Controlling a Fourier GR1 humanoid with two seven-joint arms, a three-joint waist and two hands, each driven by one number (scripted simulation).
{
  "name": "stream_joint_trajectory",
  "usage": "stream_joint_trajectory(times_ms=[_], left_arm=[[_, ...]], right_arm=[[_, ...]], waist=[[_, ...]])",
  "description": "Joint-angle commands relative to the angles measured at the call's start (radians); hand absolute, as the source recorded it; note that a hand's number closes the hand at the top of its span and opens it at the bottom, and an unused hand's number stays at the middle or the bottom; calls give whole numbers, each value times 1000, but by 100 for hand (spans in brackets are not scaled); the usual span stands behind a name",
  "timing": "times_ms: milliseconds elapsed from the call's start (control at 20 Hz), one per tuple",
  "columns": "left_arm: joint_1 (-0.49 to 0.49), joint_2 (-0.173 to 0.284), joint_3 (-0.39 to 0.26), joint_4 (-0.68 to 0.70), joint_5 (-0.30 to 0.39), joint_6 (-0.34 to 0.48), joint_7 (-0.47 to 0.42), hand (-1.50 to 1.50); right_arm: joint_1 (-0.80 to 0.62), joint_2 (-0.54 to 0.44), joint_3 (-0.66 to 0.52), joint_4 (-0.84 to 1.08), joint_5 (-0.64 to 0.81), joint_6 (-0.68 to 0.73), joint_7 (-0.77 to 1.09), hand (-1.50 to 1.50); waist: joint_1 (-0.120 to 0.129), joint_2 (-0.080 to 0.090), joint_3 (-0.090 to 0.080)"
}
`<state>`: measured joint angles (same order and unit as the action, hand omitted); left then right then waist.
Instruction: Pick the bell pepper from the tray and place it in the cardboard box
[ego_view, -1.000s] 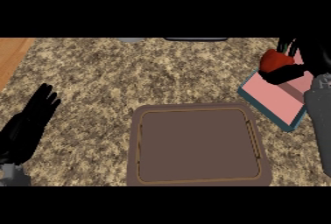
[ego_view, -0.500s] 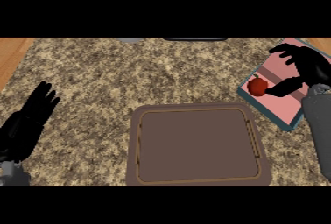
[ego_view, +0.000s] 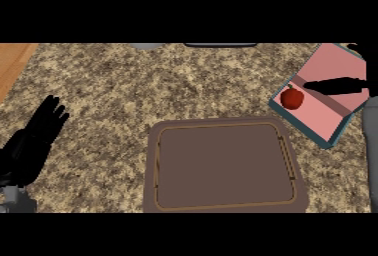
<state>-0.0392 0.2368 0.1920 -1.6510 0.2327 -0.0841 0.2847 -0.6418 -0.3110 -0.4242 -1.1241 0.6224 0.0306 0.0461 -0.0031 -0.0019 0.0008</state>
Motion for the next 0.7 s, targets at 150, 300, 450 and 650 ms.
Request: stream_joint_trajectory(times_ms=[150,300,450,650], left_arm=[[22,-21,2,-20,-11,20,-5,0],[-30,-8,11,18,-8,11,1,0],[21,-26,0,-20,-5,8,13,0],[1,-17,-1,-16,-12,-15,1,0]], right_arm=[[77,-83,-181,-75,-219,66,-18,-150],[70,-150,-239,-18,-297,112,-36,-150],[174,-166,-282,-92,-376,180,-25,-150],[157,-293,-277,69,-409,240,-120,-150]], waist=[[-6,-2,-1],[-3,2,0],[-7,-1,-1],[5,2,-1]])
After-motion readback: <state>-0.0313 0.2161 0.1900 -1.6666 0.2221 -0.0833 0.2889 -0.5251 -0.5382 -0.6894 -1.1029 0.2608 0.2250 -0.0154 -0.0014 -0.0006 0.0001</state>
